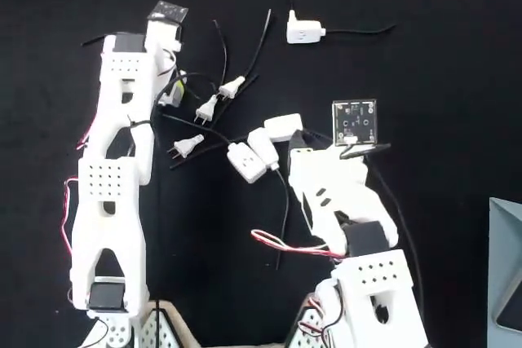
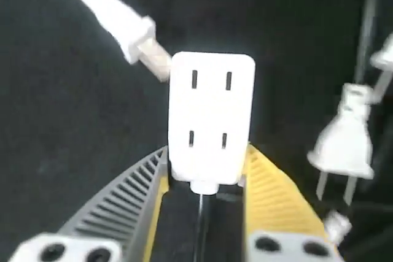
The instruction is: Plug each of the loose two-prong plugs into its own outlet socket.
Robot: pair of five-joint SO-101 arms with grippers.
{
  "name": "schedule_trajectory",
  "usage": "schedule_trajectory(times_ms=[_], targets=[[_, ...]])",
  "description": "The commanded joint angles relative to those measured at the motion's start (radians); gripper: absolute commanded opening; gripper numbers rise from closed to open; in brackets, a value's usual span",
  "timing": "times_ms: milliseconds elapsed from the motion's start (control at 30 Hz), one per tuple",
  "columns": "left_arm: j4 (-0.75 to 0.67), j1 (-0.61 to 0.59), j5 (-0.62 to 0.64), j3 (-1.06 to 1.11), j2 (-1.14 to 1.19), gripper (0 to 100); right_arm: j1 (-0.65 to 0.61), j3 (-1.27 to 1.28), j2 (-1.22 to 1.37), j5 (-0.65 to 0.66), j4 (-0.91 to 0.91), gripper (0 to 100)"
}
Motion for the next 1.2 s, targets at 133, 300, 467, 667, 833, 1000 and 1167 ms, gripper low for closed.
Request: schedule_trajectory(times_ms=[133, 300, 467, 667, 833, 1000, 1167], targets=[[0.244, -0.005, -0.026, -0.318, -0.026, 10, 0.003, -0.008, -0.018, 0.009, -0.021, 1.4], [0.244, -0.010, -0.025, -0.173, -0.091, 9, 0.003, -0.007, -0.018, 0.009, -0.021, 1.4], [0.244, -0.008, -0.025, -0.054, -0.285, 9, -0.035, -0.002, -0.018, 0.009, -0.020, 1.4], [0.242, -0.008, -0.031, 0.245, -0.591, 10, -0.038, -0.002, -0.018, 0.009, -0.015, 1.4], [0.236, -0.008, -0.089, 0.588, -0.848, 9, -0.040, -0.002, -0.016, 0.008, -0.015, 1.4], [0.233, -0.015, -0.149, 0.917, -1.106, 9, -0.040, -0.008, -0.016, 0.002, -0.014, 1.4], [0.072, -0.018, -0.164, 1.359, -1.381, 9, -0.058, -0.015, -0.016, 0.000, -0.014, 1.4]])
